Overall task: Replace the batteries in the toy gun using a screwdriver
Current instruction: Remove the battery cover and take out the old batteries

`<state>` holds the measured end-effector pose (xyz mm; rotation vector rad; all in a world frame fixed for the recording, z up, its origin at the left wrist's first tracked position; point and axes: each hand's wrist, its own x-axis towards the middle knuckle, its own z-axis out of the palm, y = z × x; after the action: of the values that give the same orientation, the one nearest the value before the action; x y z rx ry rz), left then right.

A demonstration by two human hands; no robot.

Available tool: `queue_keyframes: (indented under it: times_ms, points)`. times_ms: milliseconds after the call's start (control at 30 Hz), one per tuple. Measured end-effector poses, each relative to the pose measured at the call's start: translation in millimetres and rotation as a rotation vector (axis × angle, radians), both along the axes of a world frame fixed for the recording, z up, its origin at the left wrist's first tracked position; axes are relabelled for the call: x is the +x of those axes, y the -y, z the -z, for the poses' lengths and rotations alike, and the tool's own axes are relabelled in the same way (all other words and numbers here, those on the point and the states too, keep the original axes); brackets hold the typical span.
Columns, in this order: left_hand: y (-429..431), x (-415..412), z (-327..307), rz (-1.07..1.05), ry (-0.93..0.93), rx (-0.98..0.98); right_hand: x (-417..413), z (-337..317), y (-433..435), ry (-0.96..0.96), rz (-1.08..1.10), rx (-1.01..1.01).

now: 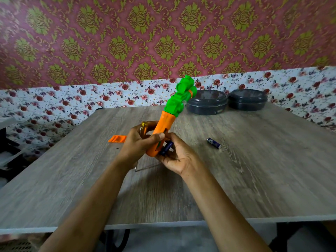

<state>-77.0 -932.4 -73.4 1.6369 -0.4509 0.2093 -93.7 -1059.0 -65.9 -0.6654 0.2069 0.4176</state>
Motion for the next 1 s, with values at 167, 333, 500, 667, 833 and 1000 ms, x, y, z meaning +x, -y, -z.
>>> queue_keyframes:
  times_ms: [167, 333, 500, 667, 833, 1000]
  points:
    - [-0.1, -0.4, -0.2, 0.016, -0.007, 0.032, -0.7, -0.9, 2.1, 0.050, -0.029, -0.059]
    - [0.1, -1.5, -0.4, 0.025, -0.002, 0.042, 5.9, -1.2, 6.7, 0.071, -0.037, -0.101]
    - [0.7, -2.3, -0.7, 0.017, 0.002, 0.054, 10.1, -1.8, 8.5, 0.113, -0.077, -0.124]
    - [0.7, 1.2, 0.5, -0.031, -0.017, 0.047, 14.3, 10.1, 7.0, 0.057, -0.046, -0.029]
    - [0.1, 1.0, 0.0, -0.027, -0.004, 0.052, 8.9, 7.0, 6.1, 0.122, -0.056, -0.081]
    - [1.5, -0.5, 0.3, 0.019, -0.021, 0.057, 9.3, 3.6, 8.0, 0.130, -0.081, -0.114]
